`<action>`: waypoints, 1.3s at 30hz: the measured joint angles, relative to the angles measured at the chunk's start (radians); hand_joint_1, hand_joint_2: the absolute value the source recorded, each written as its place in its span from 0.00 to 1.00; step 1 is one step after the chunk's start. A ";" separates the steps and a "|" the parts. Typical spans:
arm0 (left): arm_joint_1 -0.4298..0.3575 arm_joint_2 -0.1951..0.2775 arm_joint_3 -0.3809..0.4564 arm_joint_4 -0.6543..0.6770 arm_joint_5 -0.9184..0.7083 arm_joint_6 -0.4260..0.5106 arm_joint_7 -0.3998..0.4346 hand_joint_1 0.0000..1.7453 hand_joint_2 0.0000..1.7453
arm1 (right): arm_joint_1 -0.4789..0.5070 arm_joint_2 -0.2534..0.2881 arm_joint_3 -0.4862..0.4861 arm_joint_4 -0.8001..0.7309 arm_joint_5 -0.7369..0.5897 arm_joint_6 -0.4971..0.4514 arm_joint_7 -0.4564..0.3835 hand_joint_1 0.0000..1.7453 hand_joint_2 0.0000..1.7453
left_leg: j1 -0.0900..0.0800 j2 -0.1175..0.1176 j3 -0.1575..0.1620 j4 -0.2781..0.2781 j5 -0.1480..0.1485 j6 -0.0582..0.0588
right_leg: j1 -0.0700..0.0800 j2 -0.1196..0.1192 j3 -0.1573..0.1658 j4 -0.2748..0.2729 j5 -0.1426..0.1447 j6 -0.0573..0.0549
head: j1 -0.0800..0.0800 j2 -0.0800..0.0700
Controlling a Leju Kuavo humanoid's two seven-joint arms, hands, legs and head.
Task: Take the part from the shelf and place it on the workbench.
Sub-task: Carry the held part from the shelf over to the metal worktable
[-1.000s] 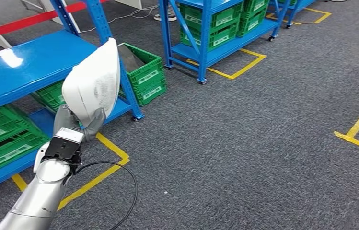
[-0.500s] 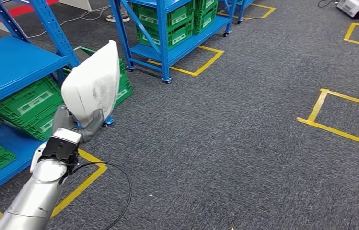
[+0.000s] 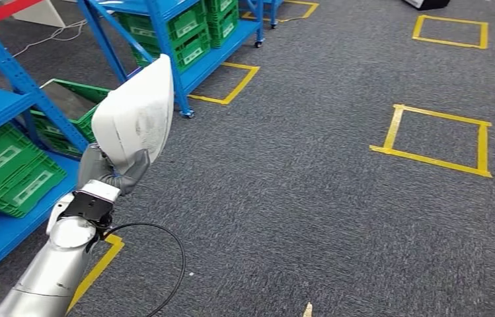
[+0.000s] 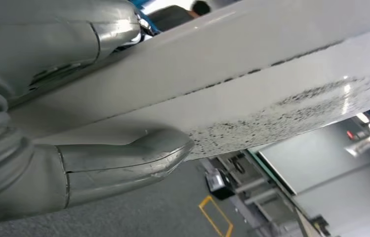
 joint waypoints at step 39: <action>-0.105 0.040 -0.006 0.010 0.034 -0.084 0.052 1.00 1.00 | -0.003 0.044 -0.001 0.008 0.024 0.089 0.094 0.00 1.00 | 0.008 -0.110 -0.081 0.108 0.028 -0.005 | 0.000 0.111 0.000 0.014 0.001 -0.009 | -0.004 0.000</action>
